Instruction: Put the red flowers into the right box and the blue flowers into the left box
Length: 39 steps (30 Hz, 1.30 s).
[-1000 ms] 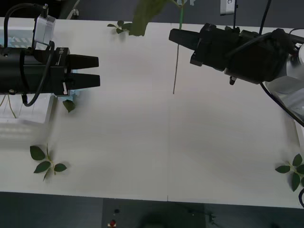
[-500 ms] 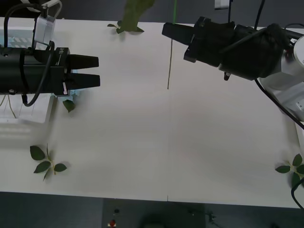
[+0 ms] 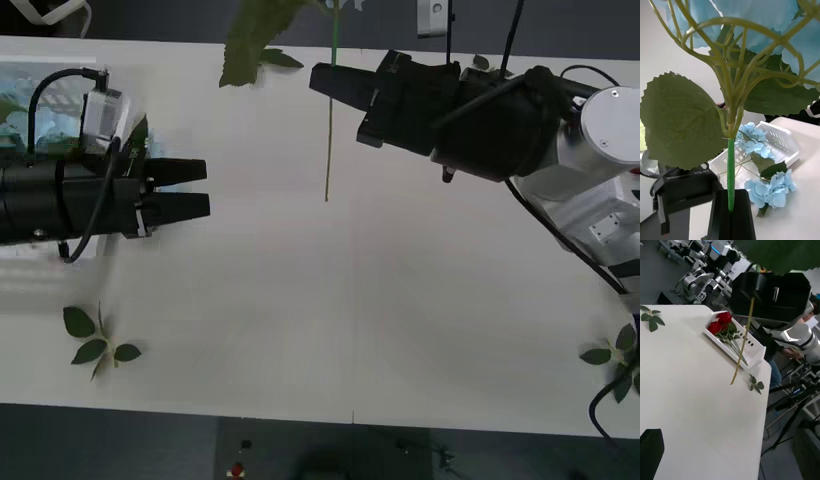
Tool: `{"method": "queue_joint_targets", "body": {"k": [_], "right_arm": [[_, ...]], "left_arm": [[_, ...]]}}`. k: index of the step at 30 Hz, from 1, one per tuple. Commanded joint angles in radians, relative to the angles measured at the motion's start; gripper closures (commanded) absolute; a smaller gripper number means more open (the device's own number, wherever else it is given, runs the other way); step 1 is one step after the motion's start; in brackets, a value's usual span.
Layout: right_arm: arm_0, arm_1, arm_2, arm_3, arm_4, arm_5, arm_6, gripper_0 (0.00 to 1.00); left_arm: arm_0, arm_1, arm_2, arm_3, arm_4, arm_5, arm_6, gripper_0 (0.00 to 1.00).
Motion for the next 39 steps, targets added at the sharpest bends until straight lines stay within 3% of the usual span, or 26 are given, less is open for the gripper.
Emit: {"method": "queue_joint_targets", "body": {"k": [1,23,33,34,36,37,39], "right_arm": [[-0.048,0.013,-0.006,-0.038,-0.003,0.006,0.039,1.00],[-0.047,0.017,-0.007,-0.038,-0.010,0.028,0.037,1.00],[-0.047,0.017,-0.006,-0.038,-0.010,0.028,0.039,1.00],[-0.047,0.018,-0.006,-0.038,-0.010,0.028,0.039,1.00],[-0.047,0.018,-0.006,-0.038,-0.009,0.029,0.039,1.00],[-0.047,0.017,-0.006,-0.038,-0.009,0.029,0.039,1.00],[-0.047,0.018,-0.006,-0.038,-0.010,0.029,0.039,1.00]], "left_arm": [[-0.019,-0.003,0.024,-0.004,-0.003,0.013,-0.002,0.00],[-0.102,-0.452,0.015,0.065,-0.294,-0.008,-0.002,0.00],[-0.171,-0.593,0.016,0.137,-0.399,-0.008,-0.002,0.02],[-0.177,-0.596,0.013,0.140,-0.403,-0.010,-0.002,0.26],[-0.185,-0.596,0.005,0.143,-0.403,-0.016,-0.002,0.54],[-0.189,-0.596,-0.004,0.145,-0.402,-0.028,-0.002,0.84],[-0.191,-0.593,-0.010,0.143,-0.402,-0.040,-0.002,1.00]]}}
